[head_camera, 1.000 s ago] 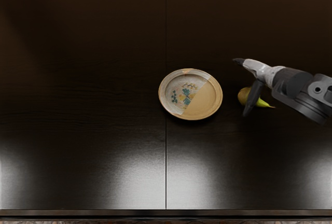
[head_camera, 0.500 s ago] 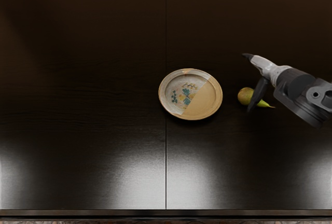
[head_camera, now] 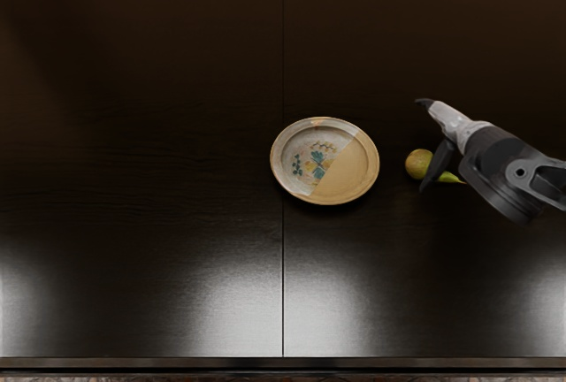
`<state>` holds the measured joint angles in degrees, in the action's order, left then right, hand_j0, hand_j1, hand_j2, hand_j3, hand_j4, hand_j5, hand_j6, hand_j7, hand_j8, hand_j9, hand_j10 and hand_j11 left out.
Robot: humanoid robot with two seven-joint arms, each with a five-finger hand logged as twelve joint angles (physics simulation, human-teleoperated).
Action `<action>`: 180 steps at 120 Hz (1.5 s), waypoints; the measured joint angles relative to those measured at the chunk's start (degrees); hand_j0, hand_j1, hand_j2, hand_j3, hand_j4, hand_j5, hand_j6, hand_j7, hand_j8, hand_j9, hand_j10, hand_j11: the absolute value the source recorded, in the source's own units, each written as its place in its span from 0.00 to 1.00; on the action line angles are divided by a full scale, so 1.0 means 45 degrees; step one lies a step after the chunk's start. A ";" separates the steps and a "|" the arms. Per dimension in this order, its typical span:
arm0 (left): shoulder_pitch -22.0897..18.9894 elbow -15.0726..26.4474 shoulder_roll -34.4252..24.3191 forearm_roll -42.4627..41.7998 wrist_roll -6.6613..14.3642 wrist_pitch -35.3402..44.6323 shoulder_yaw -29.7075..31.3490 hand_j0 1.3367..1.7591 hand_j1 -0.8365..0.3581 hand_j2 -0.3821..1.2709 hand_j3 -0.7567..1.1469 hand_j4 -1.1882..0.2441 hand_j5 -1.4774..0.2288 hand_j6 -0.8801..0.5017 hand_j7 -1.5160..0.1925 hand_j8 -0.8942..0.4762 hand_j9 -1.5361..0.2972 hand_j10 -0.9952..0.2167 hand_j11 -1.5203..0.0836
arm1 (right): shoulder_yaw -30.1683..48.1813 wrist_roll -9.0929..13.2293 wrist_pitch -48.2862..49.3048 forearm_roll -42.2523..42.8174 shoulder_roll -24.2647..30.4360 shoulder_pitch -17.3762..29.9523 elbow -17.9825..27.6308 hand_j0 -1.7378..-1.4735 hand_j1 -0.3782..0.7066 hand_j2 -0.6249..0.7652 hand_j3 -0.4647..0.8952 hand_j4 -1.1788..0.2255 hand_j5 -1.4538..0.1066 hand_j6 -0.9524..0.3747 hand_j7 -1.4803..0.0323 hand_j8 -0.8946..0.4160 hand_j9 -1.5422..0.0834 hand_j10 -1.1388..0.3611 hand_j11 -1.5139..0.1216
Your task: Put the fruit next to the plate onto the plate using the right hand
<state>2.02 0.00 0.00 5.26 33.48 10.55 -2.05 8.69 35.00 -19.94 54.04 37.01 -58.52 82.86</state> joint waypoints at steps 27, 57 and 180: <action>0.0000 0.0000 0.0000 0.0001 0.0000 0.0000 -0.0006 0.76 0.99 0.23 0.40 0.83 0.87 0.63 0.89 0.65 0.84 0.82 0.95 | 0.0017 0.0000 0.0000 -0.0032 -0.0040 0.0239 -0.0031 0.30 0.18 0.43 0.34 0.74 0.82 0.61 0.86 0.58 0.84 0.67 0.82; 0.0000 0.0000 0.0000 0.0001 0.0000 0.0000 -0.0002 0.76 0.99 0.23 0.40 0.83 0.87 0.63 0.89 0.65 0.84 0.82 0.95 | 0.0038 0.0000 0.0029 -0.0169 -0.0032 0.0376 -0.0035 0.30 0.29 0.42 0.34 0.67 0.73 0.53 0.77 0.50 0.76 0.60 0.74; -0.0001 0.0000 0.0000 0.0000 -0.0002 0.0001 -0.0002 0.76 0.99 0.23 0.40 0.83 0.87 0.63 0.89 0.65 0.84 0.82 0.95 | 0.0153 0.0083 0.0217 -0.0621 0.0067 0.0425 -0.0027 0.33 0.61 0.45 0.34 0.43 0.50 0.43 0.51 0.41 0.53 0.47 0.51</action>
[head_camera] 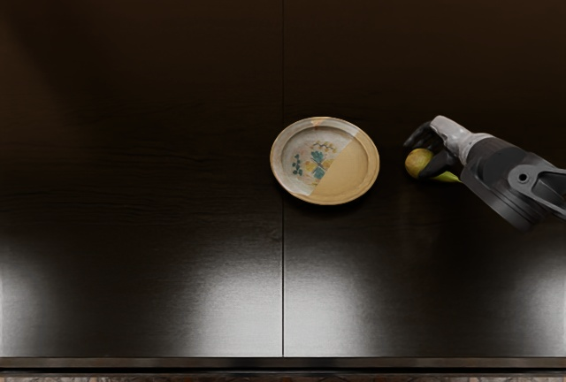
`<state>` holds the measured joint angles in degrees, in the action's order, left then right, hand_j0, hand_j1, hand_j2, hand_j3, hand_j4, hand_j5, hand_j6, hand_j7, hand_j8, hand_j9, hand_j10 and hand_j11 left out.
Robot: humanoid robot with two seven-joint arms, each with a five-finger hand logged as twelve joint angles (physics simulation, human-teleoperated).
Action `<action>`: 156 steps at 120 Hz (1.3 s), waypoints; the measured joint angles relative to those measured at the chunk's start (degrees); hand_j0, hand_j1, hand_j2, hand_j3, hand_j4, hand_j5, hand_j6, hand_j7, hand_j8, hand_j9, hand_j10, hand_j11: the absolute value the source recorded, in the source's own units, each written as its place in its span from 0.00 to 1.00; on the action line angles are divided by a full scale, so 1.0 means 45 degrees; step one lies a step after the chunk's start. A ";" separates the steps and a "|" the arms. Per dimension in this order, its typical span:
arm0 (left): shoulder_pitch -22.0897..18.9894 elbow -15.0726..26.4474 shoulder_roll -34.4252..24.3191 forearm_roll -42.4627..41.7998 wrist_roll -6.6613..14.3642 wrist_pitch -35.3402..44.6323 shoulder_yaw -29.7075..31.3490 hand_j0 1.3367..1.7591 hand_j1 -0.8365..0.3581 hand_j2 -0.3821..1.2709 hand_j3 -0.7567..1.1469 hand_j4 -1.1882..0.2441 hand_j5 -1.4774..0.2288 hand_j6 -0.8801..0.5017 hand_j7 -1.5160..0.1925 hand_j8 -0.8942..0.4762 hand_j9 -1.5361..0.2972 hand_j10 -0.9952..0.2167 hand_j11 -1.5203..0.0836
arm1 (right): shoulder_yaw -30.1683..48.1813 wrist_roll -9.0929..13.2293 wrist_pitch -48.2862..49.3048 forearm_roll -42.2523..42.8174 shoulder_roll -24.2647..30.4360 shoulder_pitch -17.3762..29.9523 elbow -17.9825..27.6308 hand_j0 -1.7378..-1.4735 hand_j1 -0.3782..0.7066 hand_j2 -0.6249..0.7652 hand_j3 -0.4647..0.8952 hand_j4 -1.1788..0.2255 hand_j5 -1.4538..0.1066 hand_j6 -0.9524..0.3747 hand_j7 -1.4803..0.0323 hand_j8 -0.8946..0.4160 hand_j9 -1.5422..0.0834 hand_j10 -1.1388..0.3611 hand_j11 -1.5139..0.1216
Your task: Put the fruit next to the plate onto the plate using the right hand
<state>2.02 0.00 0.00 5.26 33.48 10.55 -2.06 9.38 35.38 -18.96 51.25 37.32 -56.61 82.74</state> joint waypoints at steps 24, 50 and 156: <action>0.0000 0.0000 0.0000 -0.0002 -0.0002 0.0001 -0.0003 0.76 0.99 0.23 0.40 0.83 0.87 0.63 0.89 0.65 0.84 0.82 0.95 | 0.0023 -0.0017 0.0016 -0.0019 -0.0042 0.0071 -0.0004 0.36 0.71 0.55 0.34 0.40 0.50 0.47 0.49 0.46 0.52 0.52 0.47; 0.0000 0.0000 0.0000 -0.0003 -0.0002 0.0001 -0.0003 0.76 0.99 0.23 0.40 0.83 0.87 0.63 0.89 0.65 0.84 0.82 0.95 | 0.0037 -0.0048 -0.0019 -0.0213 -0.0093 0.0173 -0.0030 0.37 0.65 0.50 0.34 0.39 0.50 0.47 0.49 0.47 0.51 0.52 0.45; 0.0001 0.0000 0.0000 0.0001 0.0002 -0.0001 0.0002 0.76 0.99 0.23 0.40 0.83 0.87 0.63 0.89 0.65 0.84 0.82 0.95 | 0.3914 -0.0066 0.1952 -0.1654 -0.0588 -0.0521 -0.0184 0.31 0.55 0.60 0.34 0.43 0.44 0.29 0.48 0.35 0.49 0.41 0.47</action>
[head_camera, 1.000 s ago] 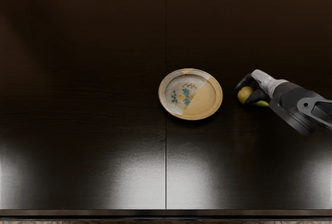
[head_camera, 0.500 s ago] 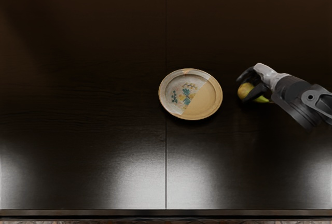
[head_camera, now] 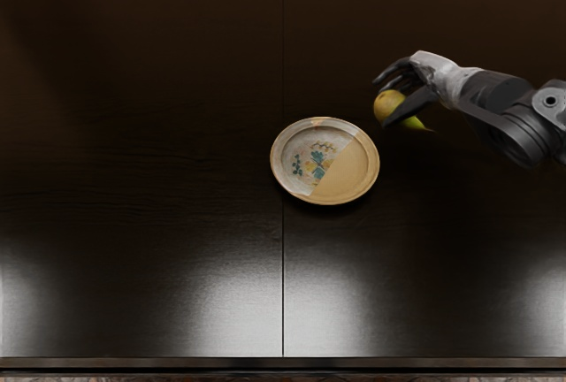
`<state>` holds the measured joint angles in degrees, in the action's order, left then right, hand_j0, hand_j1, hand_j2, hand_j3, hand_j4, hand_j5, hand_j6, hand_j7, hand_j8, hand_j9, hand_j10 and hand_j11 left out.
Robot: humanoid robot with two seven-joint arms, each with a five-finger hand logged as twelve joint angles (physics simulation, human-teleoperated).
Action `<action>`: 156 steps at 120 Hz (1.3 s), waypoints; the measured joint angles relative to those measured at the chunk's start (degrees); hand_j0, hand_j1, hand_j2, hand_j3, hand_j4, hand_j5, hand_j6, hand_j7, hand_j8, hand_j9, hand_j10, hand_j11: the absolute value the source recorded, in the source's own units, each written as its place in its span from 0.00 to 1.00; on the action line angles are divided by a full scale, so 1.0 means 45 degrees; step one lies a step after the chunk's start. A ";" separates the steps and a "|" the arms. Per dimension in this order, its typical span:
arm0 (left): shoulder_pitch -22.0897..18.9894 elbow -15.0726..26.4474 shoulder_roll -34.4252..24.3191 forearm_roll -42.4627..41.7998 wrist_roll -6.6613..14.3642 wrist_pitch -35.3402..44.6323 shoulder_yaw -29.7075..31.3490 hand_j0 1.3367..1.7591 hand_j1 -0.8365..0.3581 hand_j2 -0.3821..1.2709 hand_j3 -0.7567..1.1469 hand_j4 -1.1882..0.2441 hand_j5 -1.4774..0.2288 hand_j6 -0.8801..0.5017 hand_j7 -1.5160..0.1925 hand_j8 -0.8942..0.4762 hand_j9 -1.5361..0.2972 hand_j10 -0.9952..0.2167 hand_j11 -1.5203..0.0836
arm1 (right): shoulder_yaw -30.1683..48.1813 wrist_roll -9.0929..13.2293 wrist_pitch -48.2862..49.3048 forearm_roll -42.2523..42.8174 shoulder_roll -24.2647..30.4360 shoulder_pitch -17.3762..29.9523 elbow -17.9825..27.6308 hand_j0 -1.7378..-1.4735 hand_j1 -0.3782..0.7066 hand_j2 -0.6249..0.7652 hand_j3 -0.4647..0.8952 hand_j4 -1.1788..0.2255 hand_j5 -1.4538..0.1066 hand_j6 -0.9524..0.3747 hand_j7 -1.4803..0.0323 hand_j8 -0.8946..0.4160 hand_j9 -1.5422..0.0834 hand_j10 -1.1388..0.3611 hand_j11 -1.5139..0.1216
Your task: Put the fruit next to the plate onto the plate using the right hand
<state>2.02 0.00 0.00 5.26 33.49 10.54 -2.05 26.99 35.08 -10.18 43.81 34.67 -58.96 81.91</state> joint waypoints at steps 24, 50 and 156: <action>0.0000 0.0000 0.0000 0.0000 0.0000 0.0000 0.0002 0.76 0.99 0.23 0.40 0.83 0.87 0.63 0.89 0.65 0.84 0.82 0.95 | 0.0126 0.0001 0.0450 -0.0273 -0.0949 -0.0429 0.0003 0.30 0.56 0.61 0.34 0.44 0.44 0.30 0.48 0.35 0.49 0.41 0.48; 0.0000 0.0000 0.0000 0.0000 0.0000 0.0000 0.0001 0.76 0.99 0.23 0.40 0.83 0.87 0.64 0.89 0.65 0.84 0.82 0.95 | 0.0111 0.0002 0.0591 -0.0326 -0.2111 -0.0179 0.0001 0.30 0.60 0.68 0.34 0.44 0.45 0.30 0.49 0.36 0.49 0.43 0.49; 0.0000 0.0000 0.0000 -0.0001 0.0000 0.0000 0.0000 0.76 0.99 0.23 0.40 0.83 0.87 0.63 0.89 0.65 0.84 0.82 0.95 | 0.8399 -0.0018 0.9952 -0.8727 -0.0019 0.5645 -0.0084 0.30 0.04 0.45 0.34 0.83 0.92 0.71 0.97 0.68 0.94 0.75 0.92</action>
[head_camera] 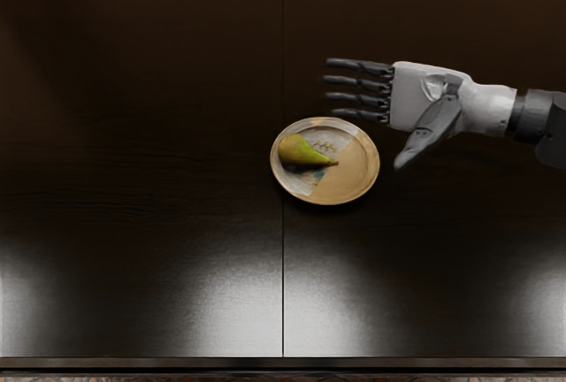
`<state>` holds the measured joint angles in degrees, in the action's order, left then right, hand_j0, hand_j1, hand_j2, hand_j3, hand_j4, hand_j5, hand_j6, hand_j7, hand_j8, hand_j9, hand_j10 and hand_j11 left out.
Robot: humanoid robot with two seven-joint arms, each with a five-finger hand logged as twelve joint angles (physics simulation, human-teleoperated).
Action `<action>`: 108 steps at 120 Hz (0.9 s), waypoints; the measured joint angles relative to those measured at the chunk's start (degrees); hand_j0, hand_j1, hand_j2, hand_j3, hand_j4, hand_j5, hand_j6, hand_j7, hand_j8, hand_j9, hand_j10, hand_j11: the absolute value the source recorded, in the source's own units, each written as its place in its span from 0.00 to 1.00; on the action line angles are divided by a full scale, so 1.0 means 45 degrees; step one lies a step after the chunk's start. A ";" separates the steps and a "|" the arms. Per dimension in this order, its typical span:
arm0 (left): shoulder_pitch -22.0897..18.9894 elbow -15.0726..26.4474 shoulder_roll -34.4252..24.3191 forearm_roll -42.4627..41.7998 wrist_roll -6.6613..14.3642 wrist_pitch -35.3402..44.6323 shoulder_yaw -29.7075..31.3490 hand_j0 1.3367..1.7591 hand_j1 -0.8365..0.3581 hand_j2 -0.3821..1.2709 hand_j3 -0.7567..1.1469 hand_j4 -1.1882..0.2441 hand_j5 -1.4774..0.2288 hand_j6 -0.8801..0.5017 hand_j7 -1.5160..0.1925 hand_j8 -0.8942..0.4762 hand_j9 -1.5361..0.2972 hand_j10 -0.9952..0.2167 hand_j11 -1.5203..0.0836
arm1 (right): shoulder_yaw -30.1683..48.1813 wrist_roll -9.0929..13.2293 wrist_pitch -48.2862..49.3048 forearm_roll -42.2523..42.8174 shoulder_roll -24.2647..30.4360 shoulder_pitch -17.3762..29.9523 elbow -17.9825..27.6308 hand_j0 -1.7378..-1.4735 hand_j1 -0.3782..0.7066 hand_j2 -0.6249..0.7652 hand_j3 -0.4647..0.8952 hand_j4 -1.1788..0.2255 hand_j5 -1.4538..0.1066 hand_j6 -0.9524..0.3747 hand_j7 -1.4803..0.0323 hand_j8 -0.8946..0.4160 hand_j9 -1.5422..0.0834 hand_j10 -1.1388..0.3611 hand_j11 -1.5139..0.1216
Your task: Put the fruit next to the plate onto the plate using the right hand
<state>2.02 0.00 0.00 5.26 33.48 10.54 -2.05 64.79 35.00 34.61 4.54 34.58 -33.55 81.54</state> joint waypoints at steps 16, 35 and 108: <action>-0.0069 0.0000 0.0000 0.0000 0.0000 0.0000 -0.0004 0.76 0.99 0.23 0.40 0.83 0.87 0.63 0.89 0.65 0.84 0.82 0.95 | 0.1463 0.0000 0.0064 -0.0161 0.0102 0.1342 -0.0096 0.30 0.03 0.45 0.34 0.84 0.93 0.71 0.97 0.68 0.94 0.76 0.92; -0.0257 0.0000 0.0000 0.0002 -0.0004 0.0000 -0.0013 0.76 0.99 0.23 0.40 0.83 0.87 0.63 0.89 0.65 0.84 0.82 0.95 | 0.2928 0.0000 0.0083 -0.0654 0.0306 0.2610 -0.0643 0.30 0.03 0.45 0.34 0.84 0.93 0.72 0.98 0.68 0.95 0.76 0.92; -0.0293 0.0000 0.0000 0.0009 -0.0020 0.0000 -0.0018 0.76 0.99 0.23 0.40 0.83 0.87 0.63 0.89 0.65 0.84 0.82 0.95 | 0.5068 0.0000 0.0089 -0.1472 0.0668 0.4413 -0.1981 0.30 0.03 0.45 0.34 0.84 0.93 0.72 0.98 0.68 0.95 0.76 0.93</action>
<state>0.70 0.00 0.00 5.30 33.40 10.55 -2.13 87.60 35.00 35.01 -2.09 37.59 -13.69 72.62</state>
